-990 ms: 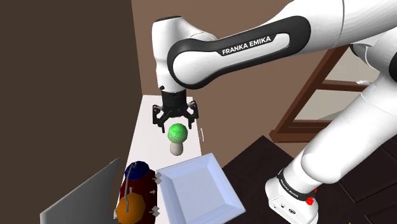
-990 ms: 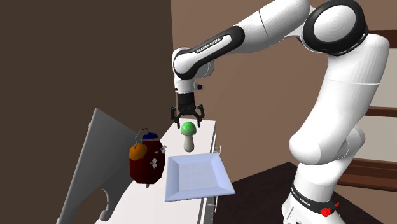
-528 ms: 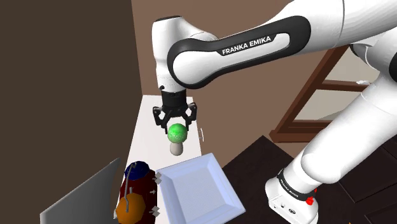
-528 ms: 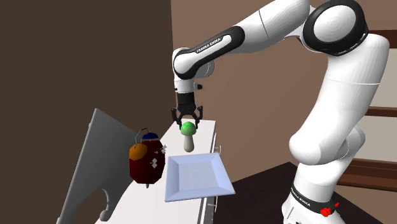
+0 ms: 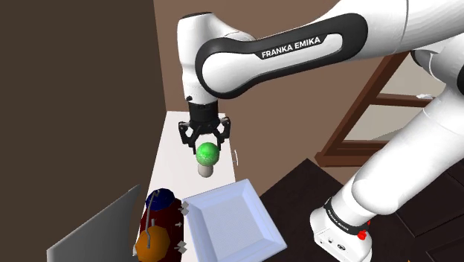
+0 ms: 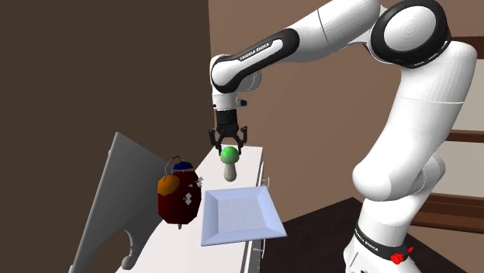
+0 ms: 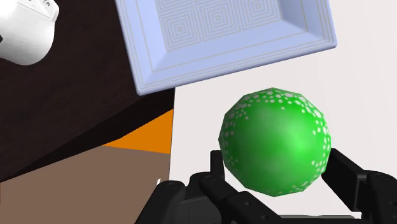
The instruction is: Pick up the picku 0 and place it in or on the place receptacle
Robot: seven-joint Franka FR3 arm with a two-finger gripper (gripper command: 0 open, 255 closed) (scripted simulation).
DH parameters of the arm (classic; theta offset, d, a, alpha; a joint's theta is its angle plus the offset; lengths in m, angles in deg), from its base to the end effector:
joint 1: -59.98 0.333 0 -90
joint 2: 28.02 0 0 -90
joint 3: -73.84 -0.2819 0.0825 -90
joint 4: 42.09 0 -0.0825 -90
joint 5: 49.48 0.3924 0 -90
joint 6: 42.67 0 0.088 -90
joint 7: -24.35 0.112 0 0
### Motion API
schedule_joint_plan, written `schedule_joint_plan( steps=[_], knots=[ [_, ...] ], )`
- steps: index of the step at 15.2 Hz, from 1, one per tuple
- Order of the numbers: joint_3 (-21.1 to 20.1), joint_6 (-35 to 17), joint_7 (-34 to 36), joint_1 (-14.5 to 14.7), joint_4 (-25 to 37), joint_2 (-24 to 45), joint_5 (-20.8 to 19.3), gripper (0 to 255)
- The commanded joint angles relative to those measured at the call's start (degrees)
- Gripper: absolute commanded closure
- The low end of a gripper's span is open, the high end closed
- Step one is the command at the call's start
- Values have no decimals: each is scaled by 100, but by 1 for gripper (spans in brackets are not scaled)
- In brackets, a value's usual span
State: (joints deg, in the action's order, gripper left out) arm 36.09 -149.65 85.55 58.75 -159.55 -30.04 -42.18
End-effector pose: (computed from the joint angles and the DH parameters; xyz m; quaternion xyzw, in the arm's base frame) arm 0.4220 0.3269 0.3963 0.9674 -0.2364 -0.0872 0.0261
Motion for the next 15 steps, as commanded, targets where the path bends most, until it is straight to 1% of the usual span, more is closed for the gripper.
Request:
schedule_joint_plan(
  steps=[1, 14, 15],
  knots=[
    [9, 140, -9, -5, 96, -52, 25, 255],
    [70, 1133, -7, -39, 923, -250, 101, 255],
    [71, 1147, -7, -40, 936, -253, 101, 255]
  ],
)
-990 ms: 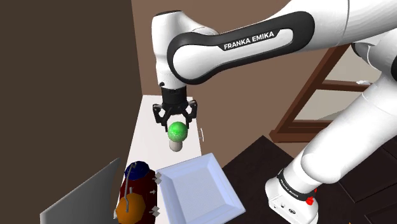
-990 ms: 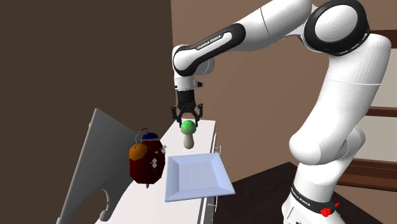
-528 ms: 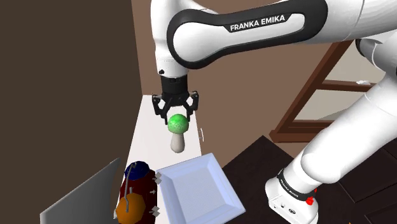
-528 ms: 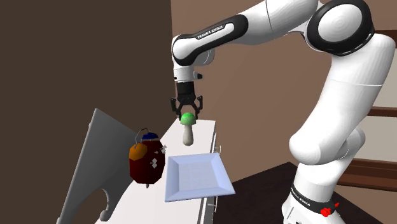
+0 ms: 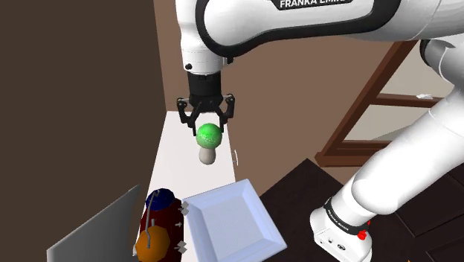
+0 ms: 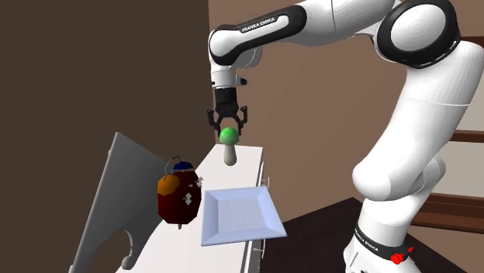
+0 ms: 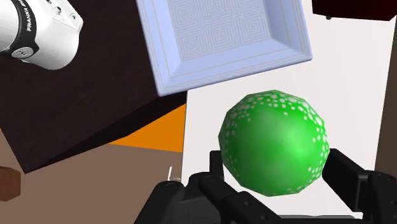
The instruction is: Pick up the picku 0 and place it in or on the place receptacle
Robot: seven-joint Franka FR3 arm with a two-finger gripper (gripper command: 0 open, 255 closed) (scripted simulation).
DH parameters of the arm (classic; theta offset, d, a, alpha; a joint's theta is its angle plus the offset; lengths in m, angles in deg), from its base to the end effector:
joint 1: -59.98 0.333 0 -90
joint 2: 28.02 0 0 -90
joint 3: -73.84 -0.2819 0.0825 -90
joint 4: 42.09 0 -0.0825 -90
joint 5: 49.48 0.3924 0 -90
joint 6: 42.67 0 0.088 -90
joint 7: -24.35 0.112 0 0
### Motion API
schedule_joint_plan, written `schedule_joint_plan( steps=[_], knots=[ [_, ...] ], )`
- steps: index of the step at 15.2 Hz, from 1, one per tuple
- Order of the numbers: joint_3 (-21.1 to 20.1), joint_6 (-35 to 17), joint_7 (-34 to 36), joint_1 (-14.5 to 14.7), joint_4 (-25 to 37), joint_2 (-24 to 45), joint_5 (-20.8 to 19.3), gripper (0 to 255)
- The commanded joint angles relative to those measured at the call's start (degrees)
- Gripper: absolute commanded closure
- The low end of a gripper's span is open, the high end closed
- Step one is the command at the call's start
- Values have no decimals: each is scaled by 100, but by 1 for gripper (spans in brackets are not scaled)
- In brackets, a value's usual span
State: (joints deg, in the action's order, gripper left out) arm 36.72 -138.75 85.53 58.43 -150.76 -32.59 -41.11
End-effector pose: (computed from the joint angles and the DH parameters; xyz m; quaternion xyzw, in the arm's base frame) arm 0.4227 0.3279 0.4734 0.9674 -0.2363 -0.0872 0.0260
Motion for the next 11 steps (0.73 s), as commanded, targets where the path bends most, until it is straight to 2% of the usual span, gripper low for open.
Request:
schedule_joint_plan(
  steps=[1, 11],
  knots=[
    [-2, 83, 0, 25, -77, -196, 119, 255],
    [-18, 612, 277, 600, -1016, -1989, 1216, 255]
  ],
)
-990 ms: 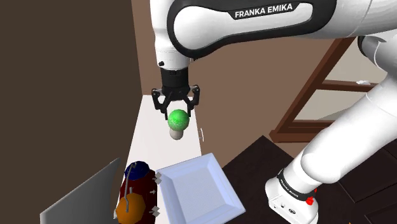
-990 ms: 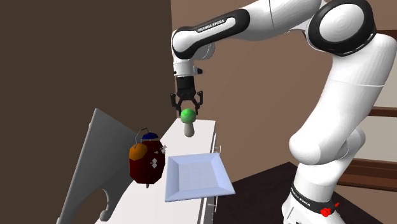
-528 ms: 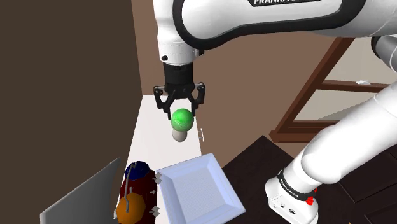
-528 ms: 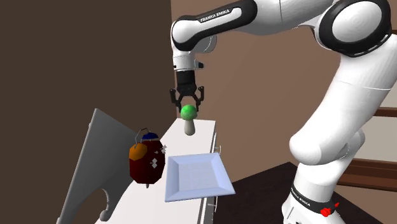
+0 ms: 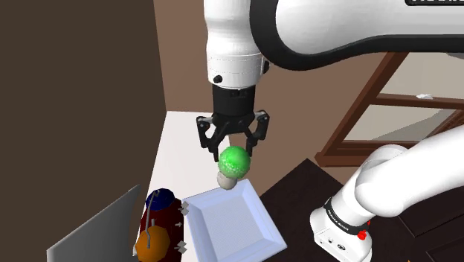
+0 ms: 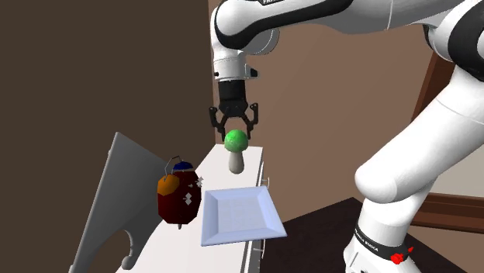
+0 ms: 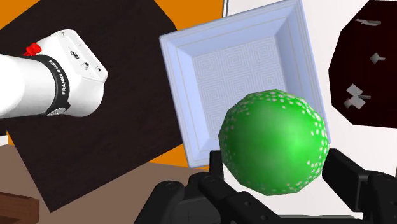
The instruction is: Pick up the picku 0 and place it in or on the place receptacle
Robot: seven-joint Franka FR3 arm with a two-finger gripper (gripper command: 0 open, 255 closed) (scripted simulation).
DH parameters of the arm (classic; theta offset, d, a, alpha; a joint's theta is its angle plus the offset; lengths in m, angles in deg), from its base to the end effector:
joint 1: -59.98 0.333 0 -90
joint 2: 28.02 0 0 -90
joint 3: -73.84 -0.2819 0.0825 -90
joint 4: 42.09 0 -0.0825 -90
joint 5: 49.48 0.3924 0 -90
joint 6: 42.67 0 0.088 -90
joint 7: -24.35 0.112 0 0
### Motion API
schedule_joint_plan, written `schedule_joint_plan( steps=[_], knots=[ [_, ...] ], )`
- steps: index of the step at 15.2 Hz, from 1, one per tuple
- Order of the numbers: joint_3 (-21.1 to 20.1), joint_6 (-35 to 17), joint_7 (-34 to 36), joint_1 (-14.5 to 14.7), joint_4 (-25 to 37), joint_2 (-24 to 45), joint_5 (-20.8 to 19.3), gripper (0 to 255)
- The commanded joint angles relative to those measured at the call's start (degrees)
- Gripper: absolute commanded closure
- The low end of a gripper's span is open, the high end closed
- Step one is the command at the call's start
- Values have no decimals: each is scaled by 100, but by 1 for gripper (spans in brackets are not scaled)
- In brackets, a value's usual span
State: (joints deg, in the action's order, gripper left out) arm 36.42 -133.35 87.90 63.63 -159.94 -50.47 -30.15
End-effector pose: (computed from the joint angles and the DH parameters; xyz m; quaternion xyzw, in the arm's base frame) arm 0.3089 0.3522 0.5099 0.9675 -0.2359 -0.0870 0.0264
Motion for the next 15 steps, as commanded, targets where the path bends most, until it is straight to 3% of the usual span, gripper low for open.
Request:
schedule_joint_plan(
  steps=[1, 2, 15],
  knots=[
    [9, 144, 95, 153, -154, -355, 213, 255],
    [3, 246, 182, 257, -221, -563, 341, 255],
    [-250, -728, 47, 308, -1162, -537, 490, 255]
  ],
)
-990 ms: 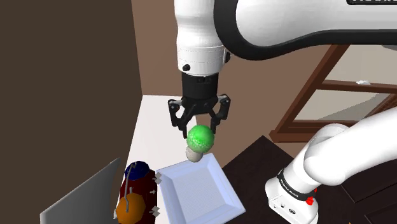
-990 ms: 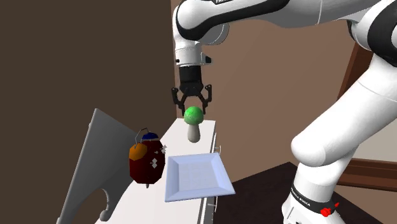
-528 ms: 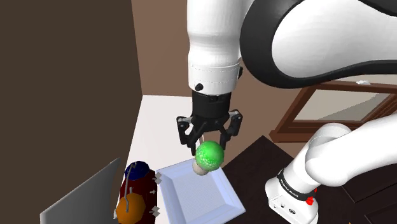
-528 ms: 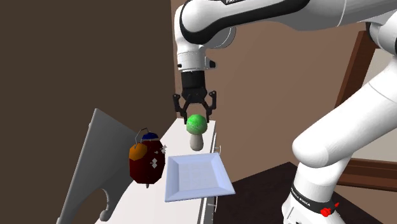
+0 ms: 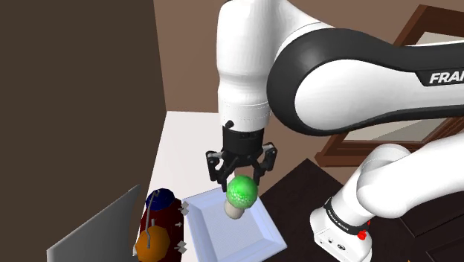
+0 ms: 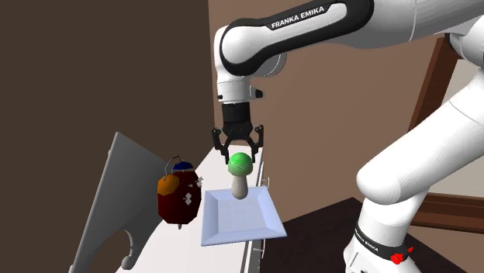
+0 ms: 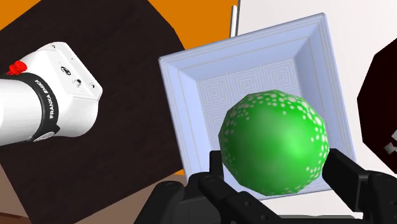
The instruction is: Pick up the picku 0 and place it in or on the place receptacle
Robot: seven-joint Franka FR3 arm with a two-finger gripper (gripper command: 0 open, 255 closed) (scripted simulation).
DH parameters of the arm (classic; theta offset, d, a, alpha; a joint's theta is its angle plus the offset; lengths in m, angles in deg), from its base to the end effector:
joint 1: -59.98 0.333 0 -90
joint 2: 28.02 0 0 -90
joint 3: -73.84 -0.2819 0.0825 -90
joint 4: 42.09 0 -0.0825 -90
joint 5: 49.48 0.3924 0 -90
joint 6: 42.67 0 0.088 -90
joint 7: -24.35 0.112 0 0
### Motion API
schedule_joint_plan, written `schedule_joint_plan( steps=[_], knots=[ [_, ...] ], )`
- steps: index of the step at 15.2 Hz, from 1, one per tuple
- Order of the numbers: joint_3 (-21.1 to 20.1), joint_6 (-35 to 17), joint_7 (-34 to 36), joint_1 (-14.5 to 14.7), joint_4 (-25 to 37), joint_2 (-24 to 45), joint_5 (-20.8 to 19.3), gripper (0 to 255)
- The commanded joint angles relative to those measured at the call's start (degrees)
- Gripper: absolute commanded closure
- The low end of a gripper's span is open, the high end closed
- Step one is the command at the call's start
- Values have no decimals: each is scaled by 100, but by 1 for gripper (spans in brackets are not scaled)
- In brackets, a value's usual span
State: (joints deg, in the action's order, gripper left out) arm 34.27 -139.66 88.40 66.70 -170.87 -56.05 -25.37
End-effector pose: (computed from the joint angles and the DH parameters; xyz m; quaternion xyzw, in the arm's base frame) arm 0.2668 0.3592 0.4576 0.9674 -0.2364 -0.0876 0.0265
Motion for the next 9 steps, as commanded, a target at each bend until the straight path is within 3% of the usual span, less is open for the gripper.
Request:
schedule_joint_plan(
  steps=[1, 9],
  knots=[
    [-59, -175, -11, 2, -135, 33, 23, 255],
    [-235, -709, -53, 0, -542, 160, 87, 255]
  ],
)
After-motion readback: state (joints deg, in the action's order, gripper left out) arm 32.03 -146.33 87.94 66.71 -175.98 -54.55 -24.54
